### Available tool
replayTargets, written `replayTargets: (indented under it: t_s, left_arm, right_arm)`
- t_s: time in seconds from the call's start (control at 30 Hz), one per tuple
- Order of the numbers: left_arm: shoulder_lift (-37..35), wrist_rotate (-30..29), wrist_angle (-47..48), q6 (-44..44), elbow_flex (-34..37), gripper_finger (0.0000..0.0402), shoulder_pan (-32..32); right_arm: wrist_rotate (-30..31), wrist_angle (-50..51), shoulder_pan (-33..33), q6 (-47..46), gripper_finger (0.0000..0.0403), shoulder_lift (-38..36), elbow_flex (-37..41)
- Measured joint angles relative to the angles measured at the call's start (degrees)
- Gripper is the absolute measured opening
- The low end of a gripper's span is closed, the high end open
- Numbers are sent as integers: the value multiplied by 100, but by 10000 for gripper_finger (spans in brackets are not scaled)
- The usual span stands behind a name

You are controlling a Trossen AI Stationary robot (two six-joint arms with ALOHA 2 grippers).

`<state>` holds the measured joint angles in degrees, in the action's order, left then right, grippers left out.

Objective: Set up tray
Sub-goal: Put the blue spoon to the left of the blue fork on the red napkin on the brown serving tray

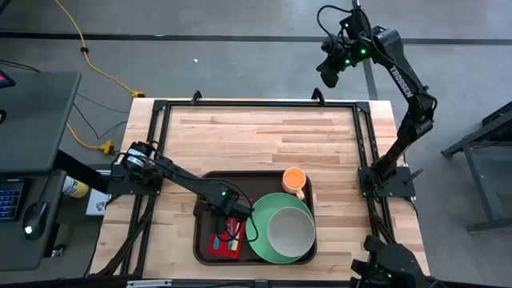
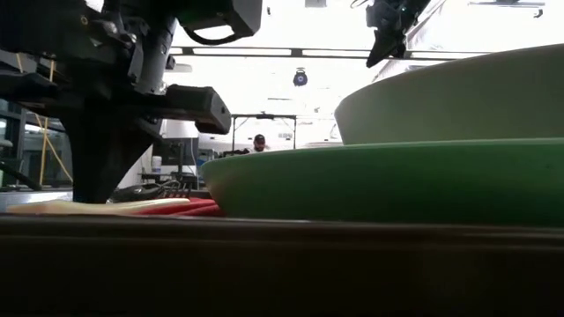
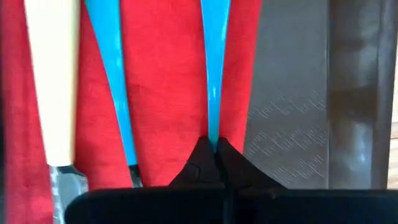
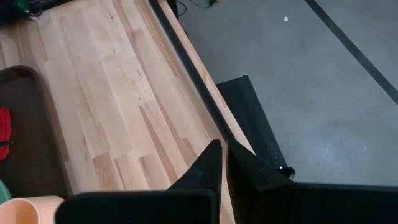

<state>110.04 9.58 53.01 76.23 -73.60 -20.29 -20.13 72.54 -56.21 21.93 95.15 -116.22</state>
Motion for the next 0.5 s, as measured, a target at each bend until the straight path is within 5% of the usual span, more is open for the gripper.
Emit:
replayTargets:
  t_s: [0.5]
  left_arm:
    - [142,-36,-146,477,-15,12,4]
  right_arm:
    - [3,-1,-1,0,0,0,0]
